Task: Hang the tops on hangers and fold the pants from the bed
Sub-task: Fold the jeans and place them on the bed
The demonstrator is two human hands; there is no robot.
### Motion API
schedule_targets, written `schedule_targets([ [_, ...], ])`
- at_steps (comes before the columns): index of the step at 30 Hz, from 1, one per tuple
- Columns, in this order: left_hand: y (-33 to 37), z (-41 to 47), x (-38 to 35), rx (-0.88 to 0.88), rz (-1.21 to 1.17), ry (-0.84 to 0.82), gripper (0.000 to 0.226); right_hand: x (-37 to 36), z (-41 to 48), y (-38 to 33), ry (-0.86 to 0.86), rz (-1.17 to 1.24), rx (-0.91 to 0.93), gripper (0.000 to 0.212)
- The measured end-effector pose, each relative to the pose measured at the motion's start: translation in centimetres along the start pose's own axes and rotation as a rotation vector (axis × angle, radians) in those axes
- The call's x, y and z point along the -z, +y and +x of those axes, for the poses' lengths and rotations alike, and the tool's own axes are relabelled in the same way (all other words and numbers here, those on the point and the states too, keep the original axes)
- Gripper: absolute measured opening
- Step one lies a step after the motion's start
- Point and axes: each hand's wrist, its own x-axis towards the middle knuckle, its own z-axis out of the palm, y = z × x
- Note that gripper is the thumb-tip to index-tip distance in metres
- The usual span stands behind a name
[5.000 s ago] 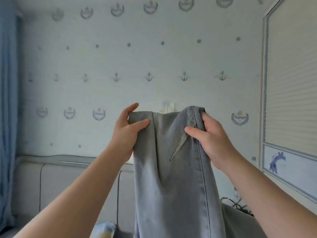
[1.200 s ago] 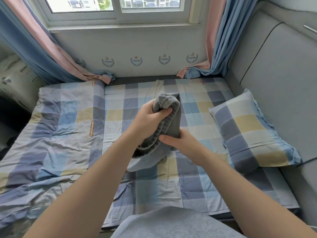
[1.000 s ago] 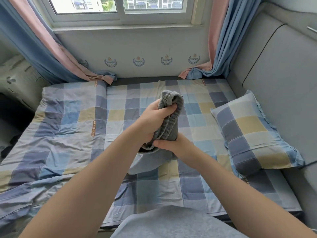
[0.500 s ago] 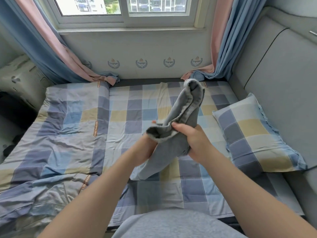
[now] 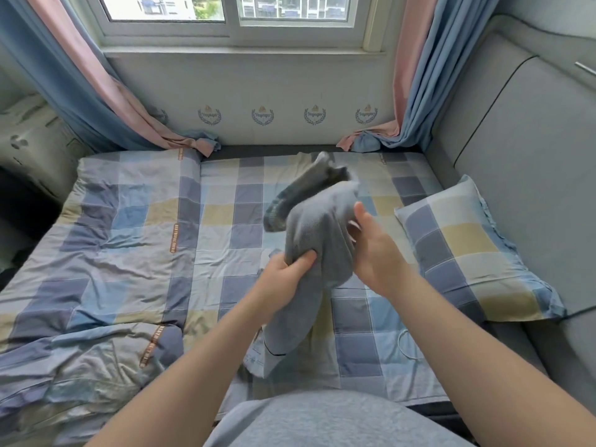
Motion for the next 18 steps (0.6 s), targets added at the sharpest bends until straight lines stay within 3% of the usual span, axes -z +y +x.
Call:
schedule_targets([
  [4, 3.4, 0.3, 1.0, -0.065, -0.236, 0.054, 0.035, 0.5, -2.4, 5.2, -0.111, -0.386, -0.194, 0.072],
  [10, 6.8, 0.3, 1.7, -0.076, -0.343, 0.054, 0.029, 0.4, -3.0, 8.1, -0.184, -0.578, -0.378, 0.038],
  [14, 7.1, 0.9, 1.8, -0.072, -0.381, 0.108, 0.027, 1.1, -2.4, 8.8, -0.024, -0.687, -0.27, 0.004],
  [18, 5.8, 1.1, 2.4, 0.0, -0.448, 0.07, 0.043, 1.6, -2.2, 8.0, 0.161, -0.601, -0.195, 0.016],
])
